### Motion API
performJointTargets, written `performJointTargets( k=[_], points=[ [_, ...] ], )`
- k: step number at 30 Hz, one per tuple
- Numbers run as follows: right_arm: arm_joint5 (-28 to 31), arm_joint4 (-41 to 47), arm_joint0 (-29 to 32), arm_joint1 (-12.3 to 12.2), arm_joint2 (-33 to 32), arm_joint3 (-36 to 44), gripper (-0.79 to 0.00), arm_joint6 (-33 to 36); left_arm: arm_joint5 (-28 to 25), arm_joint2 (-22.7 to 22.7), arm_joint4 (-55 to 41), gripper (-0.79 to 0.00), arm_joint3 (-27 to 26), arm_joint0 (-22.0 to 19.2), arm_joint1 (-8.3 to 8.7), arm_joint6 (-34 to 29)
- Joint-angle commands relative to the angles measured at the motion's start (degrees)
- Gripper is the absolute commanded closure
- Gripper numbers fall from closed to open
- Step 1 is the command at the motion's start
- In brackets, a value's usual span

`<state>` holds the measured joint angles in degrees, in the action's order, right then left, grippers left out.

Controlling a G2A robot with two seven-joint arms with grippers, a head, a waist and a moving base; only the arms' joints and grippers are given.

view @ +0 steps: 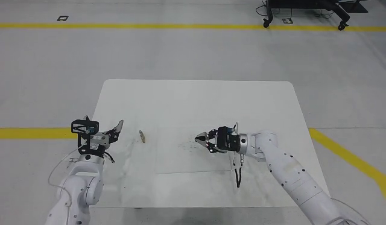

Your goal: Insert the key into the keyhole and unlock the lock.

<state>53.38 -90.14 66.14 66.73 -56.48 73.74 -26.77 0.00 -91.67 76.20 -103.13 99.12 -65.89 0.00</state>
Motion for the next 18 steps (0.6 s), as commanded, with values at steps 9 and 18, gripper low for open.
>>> performJointTargets(
  k=[9,18],
  points=[
    [4.6,17.9,-2.3,-0.7,6.8,-5.1,0.0,-17.7,0.0,0.0,0.0,-0.785,0.0,0.0,0.0,0.0],
    [4.6,18.0,-2.4,-0.9,7.0,-5.4,0.0,-17.9,-4.0,-0.4,-6.5,-0.785,-0.5,0.2,-0.13,0.7]
  ],
)
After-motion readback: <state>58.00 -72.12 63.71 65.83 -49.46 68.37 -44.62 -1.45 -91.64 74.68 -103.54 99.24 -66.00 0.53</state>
